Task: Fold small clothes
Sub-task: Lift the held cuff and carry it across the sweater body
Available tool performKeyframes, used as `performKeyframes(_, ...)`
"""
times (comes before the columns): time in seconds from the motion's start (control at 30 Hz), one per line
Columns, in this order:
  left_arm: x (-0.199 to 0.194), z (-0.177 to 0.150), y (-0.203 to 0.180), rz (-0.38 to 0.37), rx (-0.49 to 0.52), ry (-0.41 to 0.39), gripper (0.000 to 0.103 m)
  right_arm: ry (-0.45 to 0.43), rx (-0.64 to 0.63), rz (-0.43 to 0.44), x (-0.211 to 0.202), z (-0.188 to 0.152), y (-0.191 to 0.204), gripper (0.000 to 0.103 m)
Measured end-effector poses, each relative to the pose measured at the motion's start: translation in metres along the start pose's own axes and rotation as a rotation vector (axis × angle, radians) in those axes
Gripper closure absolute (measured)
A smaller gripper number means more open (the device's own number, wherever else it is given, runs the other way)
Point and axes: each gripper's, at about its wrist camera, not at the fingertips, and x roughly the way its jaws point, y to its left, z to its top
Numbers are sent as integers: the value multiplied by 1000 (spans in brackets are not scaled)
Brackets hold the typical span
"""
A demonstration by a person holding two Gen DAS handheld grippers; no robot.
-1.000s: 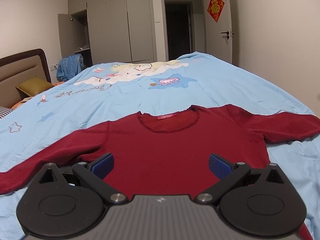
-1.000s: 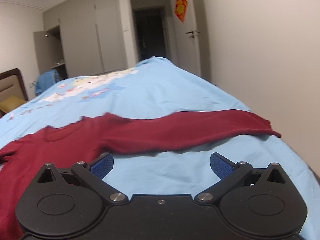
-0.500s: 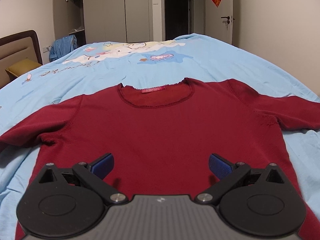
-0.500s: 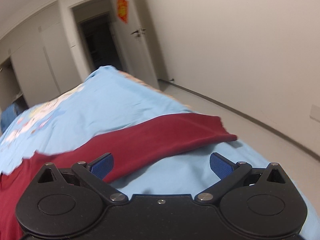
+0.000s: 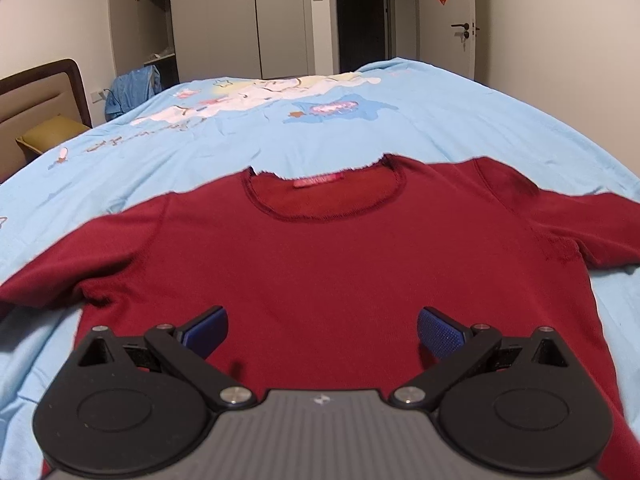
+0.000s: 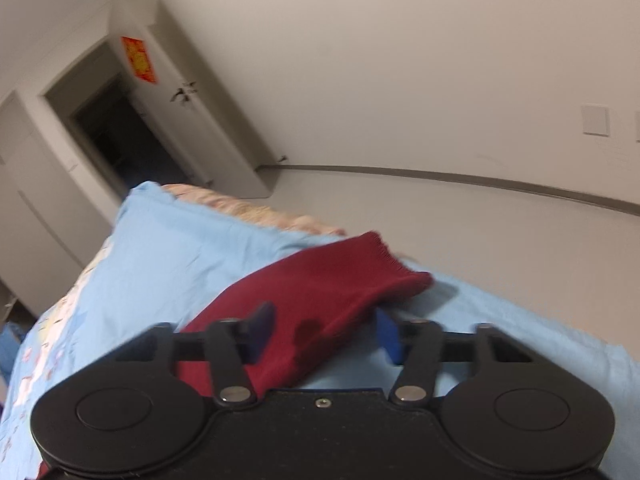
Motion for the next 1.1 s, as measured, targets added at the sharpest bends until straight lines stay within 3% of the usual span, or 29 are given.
performKeyframes(0.03,-1,2,1,0,-5,-1,0,-10,-7,-14,1,2,2,70)
performKeyframes(0.1,-2,6,3,3,-12,0,0,-34,-39,-40,-1,4,8,89)
performKeyframes(0.2,-3,10,7,0,-26,0,0,-77,-134,-45,-8,4,24,98)
performKeyframes(0.37,-7,19,17,-4,-51,-6,0,-204,-382,2,-39,-7,77,98)
performKeyframes(0.5,-14,28,34,5,-100,-28,0,-264,-577,134,-68,-27,138,98)
performKeyframes(0.83,-33,43,92,51,-233,-92,0,-249,-824,482,-115,-106,279,98)
performKeyframes(1.1,-42,42,139,102,-322,-113,0,-218,-1044,629,-150,-205,354,98)
